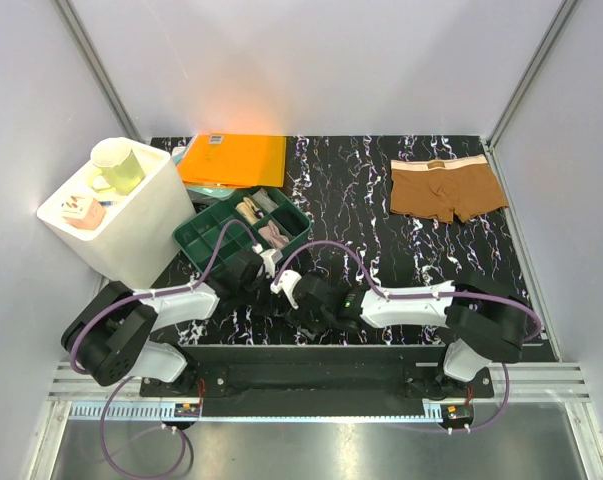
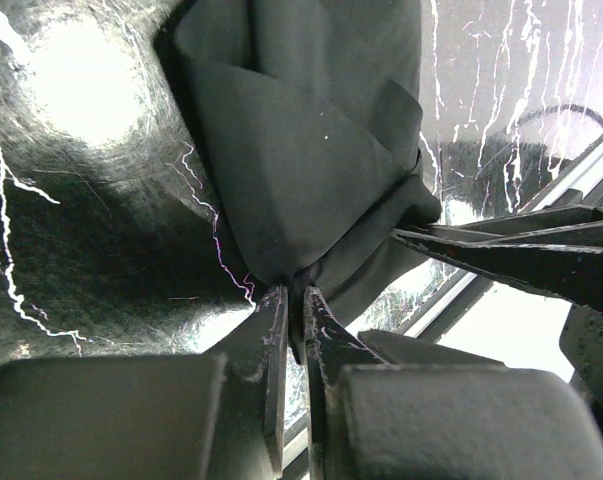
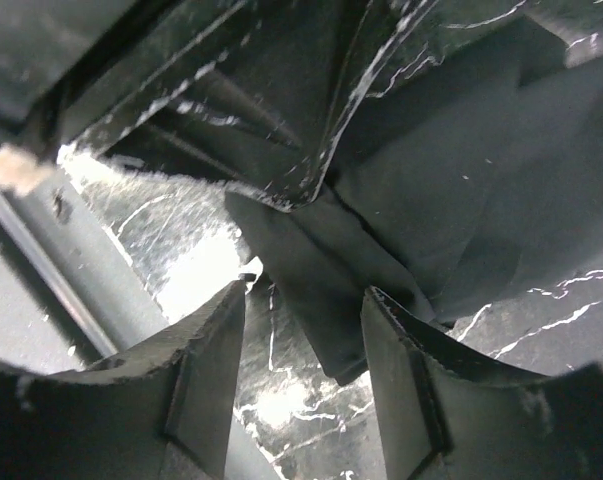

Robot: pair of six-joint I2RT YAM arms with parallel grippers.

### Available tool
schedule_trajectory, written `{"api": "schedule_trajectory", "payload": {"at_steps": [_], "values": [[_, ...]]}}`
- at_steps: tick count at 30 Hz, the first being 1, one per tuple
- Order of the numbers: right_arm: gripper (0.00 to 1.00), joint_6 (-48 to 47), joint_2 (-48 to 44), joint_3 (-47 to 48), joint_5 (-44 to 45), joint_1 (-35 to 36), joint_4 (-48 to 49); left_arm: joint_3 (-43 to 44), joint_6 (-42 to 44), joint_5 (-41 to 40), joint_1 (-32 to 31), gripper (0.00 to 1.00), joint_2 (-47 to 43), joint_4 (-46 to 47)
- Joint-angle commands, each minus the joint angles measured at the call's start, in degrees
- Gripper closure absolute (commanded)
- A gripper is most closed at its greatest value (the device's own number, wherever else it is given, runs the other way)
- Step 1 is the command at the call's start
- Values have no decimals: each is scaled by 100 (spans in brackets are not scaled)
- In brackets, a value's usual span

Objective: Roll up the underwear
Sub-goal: Roll the underwear to the center of the board.

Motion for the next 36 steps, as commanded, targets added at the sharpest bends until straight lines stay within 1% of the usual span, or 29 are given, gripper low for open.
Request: {"api": "schedule_trajectory", "payload": {"at_steps": [1,2,3,5,6,9,10,11,12,13,14,15,16,19,24,28,36], "values": [[47,222,421,15,473,104,-206,8,182,-145,-41,100,-78,-481],[49,257,508,23,490,113,-215,8,164,-145,-41,100,-96,-481],[57,292,552,41,543,148,-224,-1,155,-136,-32,99,-122,-490],[66,363,710,93,579,157,-303,8,129,-136,-32,99,-140,-507],[76,415,755,155,552,166,-346,8,120,-127,-32,99,-157,-516],[89,416,913,252,334,175,-461,17,68,-127,-32,98,-262,-534],[97,407,931,261,245,166,-496,8,59,-145,-41,94,-298,-543],[99,390,922,269,131,166,-496,8,24,-145,-41,91,-341,-560],[100,389,913,278,-105,166,-505,17,6,-206,-32,86,-446,-613],[100,398,905,304,-229,175,-540,17,-11,-250,-32,77,-508,-648],[100,433,904,392,-291,166,-592,8,-38,-285,-32,73,-570,-683],[100,451,896,462,-622,175,-784,17,-47,-372,-32,68,-718,-779],[100,451,913,541,-721,175,-899,26,-64,-426,-32,60,-789,-832],[100,469,913,814,-977,166,-1313,-1,-91,-610,-41,53,-1106,-1043],[100,460,878,1043,-1460,131,-1594,-115,-126,-900,-41,48,-1581,-1255],[100,477,913,1157,-1759,26,-1700,-264,-117,-962,-41,48,-1871,-1263],[100,442,852,1298,-2515,-361,-1770,-721,76,-892,-76,48,-2881,-1026]]}}
